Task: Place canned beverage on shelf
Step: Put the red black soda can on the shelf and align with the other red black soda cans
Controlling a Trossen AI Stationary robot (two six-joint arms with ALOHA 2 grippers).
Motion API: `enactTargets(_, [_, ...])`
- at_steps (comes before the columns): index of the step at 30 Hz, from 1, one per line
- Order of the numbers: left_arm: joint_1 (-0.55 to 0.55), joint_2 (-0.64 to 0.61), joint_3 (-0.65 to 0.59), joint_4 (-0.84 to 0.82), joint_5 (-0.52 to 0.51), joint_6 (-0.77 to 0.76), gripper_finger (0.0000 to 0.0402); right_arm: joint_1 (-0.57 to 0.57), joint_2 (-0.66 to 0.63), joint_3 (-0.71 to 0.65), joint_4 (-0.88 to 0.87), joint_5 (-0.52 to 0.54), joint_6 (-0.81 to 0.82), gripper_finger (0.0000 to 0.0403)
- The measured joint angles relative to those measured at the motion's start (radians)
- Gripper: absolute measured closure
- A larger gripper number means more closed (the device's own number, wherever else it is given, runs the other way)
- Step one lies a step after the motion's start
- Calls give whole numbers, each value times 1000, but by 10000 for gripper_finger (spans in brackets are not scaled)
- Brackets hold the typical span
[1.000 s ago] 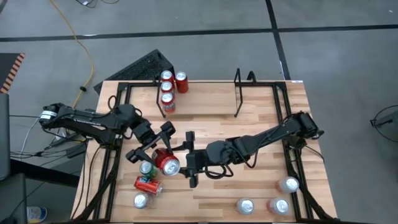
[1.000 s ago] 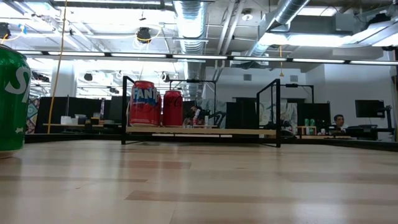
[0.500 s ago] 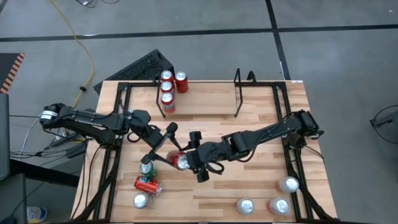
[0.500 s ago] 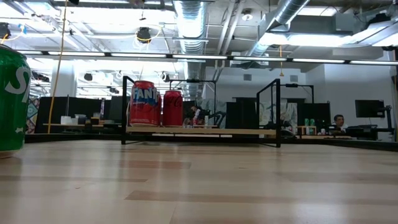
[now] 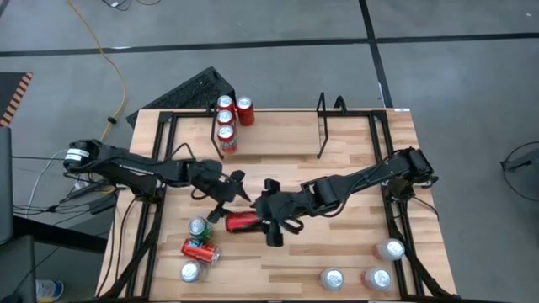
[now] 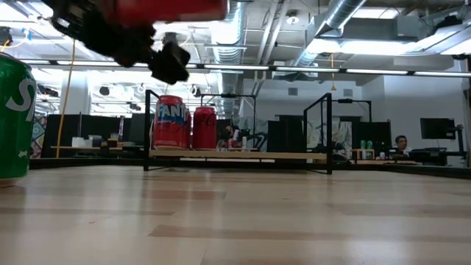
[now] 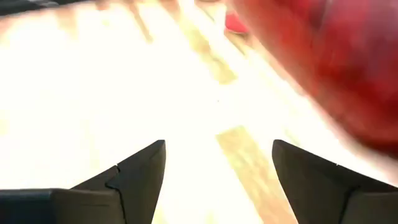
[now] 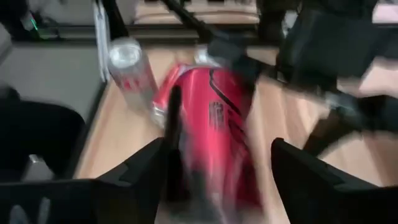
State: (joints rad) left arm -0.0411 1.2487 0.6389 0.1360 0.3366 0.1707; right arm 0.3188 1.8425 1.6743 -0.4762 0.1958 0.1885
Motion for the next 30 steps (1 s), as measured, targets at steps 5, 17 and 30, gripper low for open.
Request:
enactTargets(5, [-10,75,-13,78,-23,-10,125,2,23,-15,-5,-3,-29,139])
enactTargets(17, [-2,97,-7,8,-81,-36,125,14,35,-14,-77,-68,-93,138])
enactTargets(30, [-4,94,-7,-35,-81,-130,125,59,95,-15,-334,-123,-219,138])
